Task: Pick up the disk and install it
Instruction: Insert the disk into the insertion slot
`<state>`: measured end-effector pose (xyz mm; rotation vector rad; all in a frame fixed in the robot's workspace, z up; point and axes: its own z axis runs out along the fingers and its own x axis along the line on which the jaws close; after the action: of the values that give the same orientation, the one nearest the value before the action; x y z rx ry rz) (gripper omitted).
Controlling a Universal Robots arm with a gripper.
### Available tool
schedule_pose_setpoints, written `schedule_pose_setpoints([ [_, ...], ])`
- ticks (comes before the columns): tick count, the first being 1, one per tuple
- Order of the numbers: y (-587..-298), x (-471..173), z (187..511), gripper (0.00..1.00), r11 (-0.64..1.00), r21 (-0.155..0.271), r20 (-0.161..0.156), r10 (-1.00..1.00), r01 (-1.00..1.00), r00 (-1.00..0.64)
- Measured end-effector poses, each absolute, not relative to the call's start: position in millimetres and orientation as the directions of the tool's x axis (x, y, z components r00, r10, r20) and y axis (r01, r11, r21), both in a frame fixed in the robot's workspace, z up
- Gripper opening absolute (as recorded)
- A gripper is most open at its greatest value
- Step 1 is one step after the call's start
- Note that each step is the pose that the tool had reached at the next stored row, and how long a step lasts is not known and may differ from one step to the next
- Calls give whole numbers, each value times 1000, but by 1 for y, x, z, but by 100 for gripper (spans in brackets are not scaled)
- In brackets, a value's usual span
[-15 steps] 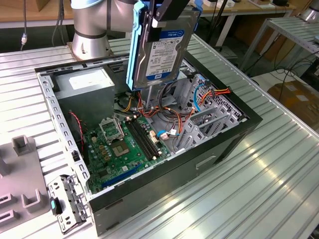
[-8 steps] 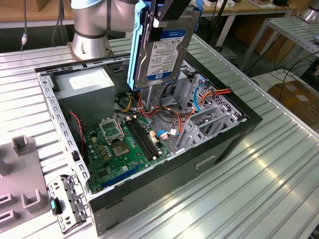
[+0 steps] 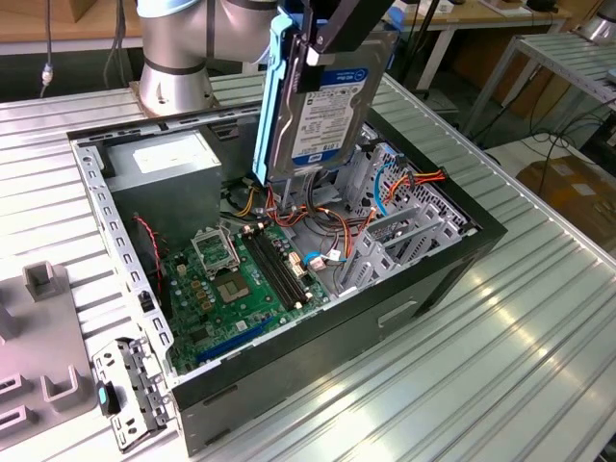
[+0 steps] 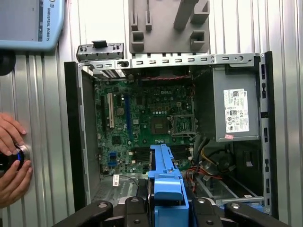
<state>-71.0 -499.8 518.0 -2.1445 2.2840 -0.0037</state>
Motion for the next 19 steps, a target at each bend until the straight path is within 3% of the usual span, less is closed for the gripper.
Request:
schedule_pose_setpoints([
  [19, -502, -37, 512, 37, 63, -8, -3, -998, -998, -63],
])
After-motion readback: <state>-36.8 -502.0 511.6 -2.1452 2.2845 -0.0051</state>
